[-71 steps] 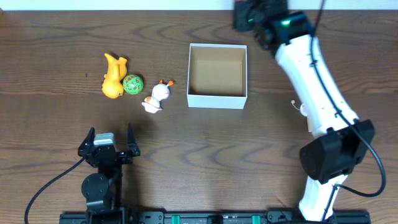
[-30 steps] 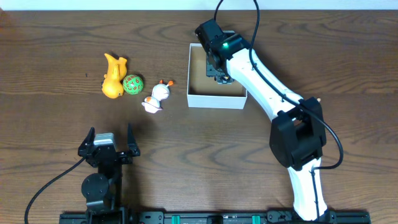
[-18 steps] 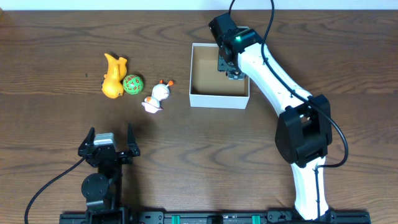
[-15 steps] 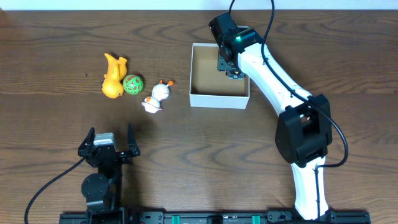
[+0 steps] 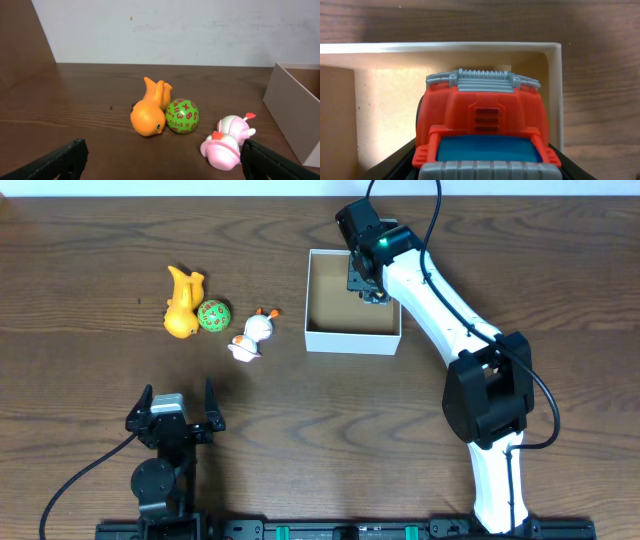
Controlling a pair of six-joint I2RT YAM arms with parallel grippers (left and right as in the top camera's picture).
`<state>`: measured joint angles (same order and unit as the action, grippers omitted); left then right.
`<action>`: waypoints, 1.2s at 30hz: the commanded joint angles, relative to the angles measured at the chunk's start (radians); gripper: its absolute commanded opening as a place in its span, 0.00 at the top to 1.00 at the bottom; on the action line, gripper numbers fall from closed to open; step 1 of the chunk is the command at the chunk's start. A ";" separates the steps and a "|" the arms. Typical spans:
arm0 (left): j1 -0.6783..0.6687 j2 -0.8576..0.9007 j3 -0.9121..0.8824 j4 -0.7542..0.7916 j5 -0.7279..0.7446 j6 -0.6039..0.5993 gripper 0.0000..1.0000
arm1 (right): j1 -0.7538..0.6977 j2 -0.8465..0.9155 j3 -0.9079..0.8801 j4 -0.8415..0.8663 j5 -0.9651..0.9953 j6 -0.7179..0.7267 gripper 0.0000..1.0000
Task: Pack container
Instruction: 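Lower the truck into the box with the right gripper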
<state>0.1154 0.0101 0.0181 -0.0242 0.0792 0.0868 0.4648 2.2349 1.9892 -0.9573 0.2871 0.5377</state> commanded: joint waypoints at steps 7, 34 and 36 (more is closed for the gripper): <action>0.004 -0.005 -0.014 -0.036 0.026 0.017 0.02 | -0.001 0.066 0.004 0.005 -0.003 -0.049 0.60; 0.004 -0.005 -0.014 -0.036 0.026 0.017 0.02 | -0.008 0.084 0.004 0.051 -0.003 -0.091 0.24; 0.004 -0.005 -0.014 -0.036 0.026 0.017 0.02 | -0.008 0.084 0.004 0.053 -0.003 -0.091 0.22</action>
<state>0.1154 0.0101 0.0181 -0.0242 0.0792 0.0868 0.4644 2.3165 1.9877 -0.9073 0.2771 0.4583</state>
